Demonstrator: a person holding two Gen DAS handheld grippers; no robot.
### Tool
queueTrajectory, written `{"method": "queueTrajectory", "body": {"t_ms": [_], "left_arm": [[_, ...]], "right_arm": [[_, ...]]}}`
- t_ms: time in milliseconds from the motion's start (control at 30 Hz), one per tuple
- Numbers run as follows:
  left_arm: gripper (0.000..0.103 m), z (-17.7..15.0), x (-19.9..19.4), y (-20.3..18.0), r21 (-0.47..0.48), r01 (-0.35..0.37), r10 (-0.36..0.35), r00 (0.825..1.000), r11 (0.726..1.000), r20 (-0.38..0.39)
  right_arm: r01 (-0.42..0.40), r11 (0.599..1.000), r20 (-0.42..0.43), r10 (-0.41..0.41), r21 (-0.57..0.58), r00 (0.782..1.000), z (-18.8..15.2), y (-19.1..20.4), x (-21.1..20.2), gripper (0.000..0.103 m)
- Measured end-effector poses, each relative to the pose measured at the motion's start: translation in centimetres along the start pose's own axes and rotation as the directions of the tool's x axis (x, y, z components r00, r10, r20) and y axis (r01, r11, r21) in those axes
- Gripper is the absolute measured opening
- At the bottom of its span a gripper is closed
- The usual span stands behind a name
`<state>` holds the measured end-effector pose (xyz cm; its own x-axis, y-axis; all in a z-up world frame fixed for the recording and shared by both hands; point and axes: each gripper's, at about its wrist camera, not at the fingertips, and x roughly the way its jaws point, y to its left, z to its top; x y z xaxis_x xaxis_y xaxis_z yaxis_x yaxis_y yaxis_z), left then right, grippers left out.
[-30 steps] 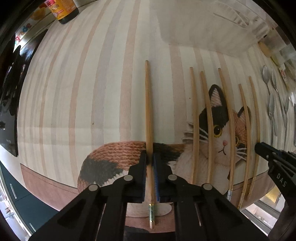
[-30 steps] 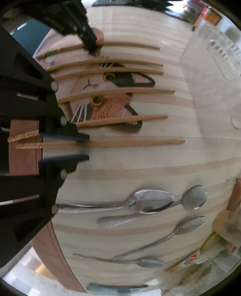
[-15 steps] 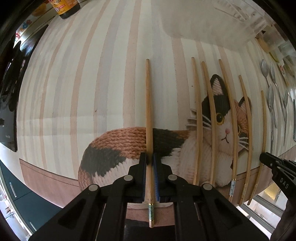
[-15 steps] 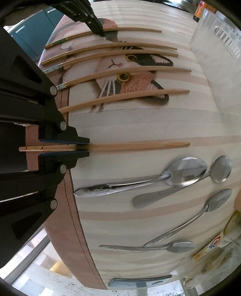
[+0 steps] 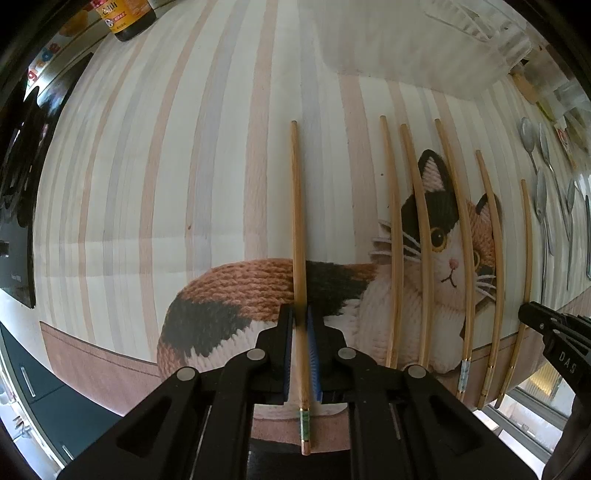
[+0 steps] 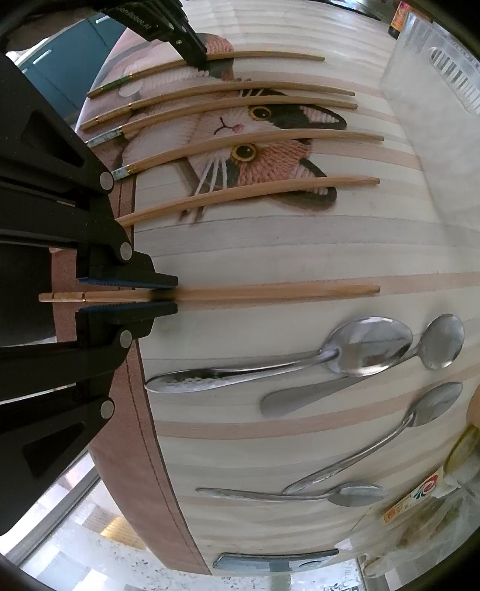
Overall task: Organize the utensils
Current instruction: 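Carry both chopsticks to the clear rack and open both grippers to drop them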
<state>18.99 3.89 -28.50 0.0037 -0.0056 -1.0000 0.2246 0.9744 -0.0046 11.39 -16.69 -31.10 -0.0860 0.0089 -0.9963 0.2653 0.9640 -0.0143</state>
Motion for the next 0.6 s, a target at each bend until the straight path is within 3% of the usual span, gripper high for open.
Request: {"method": "queueTrajectory", "body": {"t_ms": [233, 333, 600], "left_arm": [[0.005, -0.6, -0.4, 0.1, -0.009, 0.006, -0.006, 1.000, 1.000, 0.014], [0.004, -1.2, -0.8, 0.5, 0.003, -0.023, 0.023, 0.999, 1.000, 0.032], [0.004, -1.9, -5.1, 3.3, -0.010, 0.019, -0.018, 0.994, 1.000, 0.105]], "right_arm": [[0.023, 1.000, 0.015, -0.023, 0.008, 1.000, -0.2, 0.5, 0.0, 0.008], [0.030, 0.999, 0.033, -0.032, 0.040, 0.999, -0.6, 0.6, -0.1, 0.007], [-0.040, 0.995, 0.119, 0.029, 0.090, 0.992, -2.1, 0.8, -4.0, 0.007]]}}
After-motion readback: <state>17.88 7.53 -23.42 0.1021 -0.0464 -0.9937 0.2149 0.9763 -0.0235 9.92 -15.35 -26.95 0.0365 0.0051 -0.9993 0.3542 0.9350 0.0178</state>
